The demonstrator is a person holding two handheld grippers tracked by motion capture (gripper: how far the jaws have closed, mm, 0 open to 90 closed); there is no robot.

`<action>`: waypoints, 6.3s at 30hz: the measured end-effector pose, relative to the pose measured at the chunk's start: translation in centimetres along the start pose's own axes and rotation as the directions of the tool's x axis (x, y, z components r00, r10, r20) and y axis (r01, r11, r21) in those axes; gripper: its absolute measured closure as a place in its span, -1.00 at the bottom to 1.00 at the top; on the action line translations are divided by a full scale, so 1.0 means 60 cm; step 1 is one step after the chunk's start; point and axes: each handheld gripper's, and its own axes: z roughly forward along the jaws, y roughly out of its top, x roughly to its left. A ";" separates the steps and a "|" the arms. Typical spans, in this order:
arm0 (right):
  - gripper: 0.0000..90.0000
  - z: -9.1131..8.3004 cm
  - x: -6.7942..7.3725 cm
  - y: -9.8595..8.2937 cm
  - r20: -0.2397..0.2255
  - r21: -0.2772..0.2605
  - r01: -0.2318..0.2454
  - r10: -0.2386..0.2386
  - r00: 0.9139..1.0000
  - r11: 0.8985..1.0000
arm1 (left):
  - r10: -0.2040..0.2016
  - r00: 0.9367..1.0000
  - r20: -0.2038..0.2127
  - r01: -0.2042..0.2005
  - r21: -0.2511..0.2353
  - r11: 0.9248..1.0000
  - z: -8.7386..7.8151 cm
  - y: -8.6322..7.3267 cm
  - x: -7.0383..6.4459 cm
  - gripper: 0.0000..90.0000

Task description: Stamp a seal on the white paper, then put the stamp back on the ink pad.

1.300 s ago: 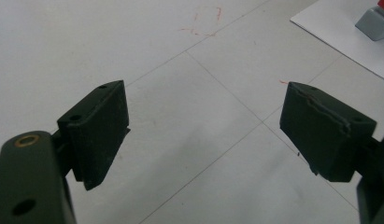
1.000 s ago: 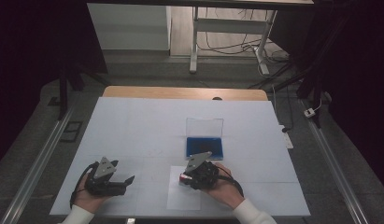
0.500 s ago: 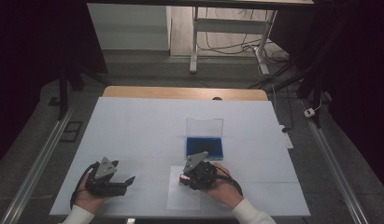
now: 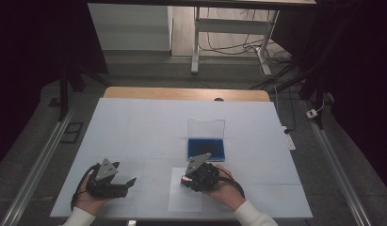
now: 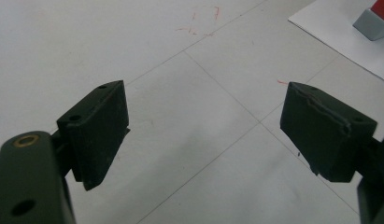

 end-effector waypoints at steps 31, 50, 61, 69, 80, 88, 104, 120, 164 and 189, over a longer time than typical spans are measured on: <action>0.55 -0.006 0.001 -0.004 0.009 -0.044 -0.005 0.005 1.000 0.999 | -0.007 1.000 -0.006 0.007 -0.002 1.000 0.000 0.000 0.004 -0.65; 0.55 -0.035 -0.006 -0.003 0.002 -0.130 -0.023 0.023 1.000 0.991 | -0.008 1.000 -0.007 0.008 -0.003 1.000 0.000 -0.001 0.005 -0.65; 0.55 -0.061 -0.016 -0.004 0.017 -0.180 -0.037 0.041 0.999 0.983 | -0.004 1.000 -0.009 0.004 0.000 1.000 0.000 -0.001 0.005 -0.65; 0.55 -0.085 -0.023 -0.004 0.042 -0.216 -0.044 0.054 0.998 0.975 | -0.007 1.000 -0.010 0.007 -0.003 1.000 0.000 -0.001 0.005 -0.65; 0.55 -0.118 -0.032 -0.004 0.080 -0.258 -0.054 0.077 0.994 0.965 | -0.005 1.000 -0.013 0.005 -0.005 1.000 0.000 -0.002 0.005 -0.65; 0.55 -0.134 -0.042 -0.007 0.104 -0.284 -0.070 0.104 0.989 0.956 | -0.007 1.000 -0.016 0.006 -0.009 1.000 0.000 -0.002 0.005 -0.65; 0.55 -0.127 -0.092 -0.011 0.175 -0.276 -0.112 0.164 0.971 0.955 | -0.001 1.000 -0.014 0.001 -0.004 1.000 0.002 -0.002 0.004 -0.64; 0.55 -0.116 -0.146 -0.016 0.247 -0.258 -0.149 0.215 0.945 0.955 | 0.004 1.000 -0.015 -0.003 0.003 1.000 0.004 -0.001 0.002 -0.64; -0.13 -0.096 -0.156 -0.051 0.257 -0.306 -0.213 0.296 0.920 0.928 | -0.009 1.000 -0.008 0.009 0.004 1.000 0.001 -0.006 0.003 -0.64; -0.12 -0.184 -0.063 -0.258 0.317 -0.337 -0.259 0.368 0.874 0.905 | -0.006 1.000 0.005 0.006 0.003 1.000 0.002 -0.005 0.001 -0.65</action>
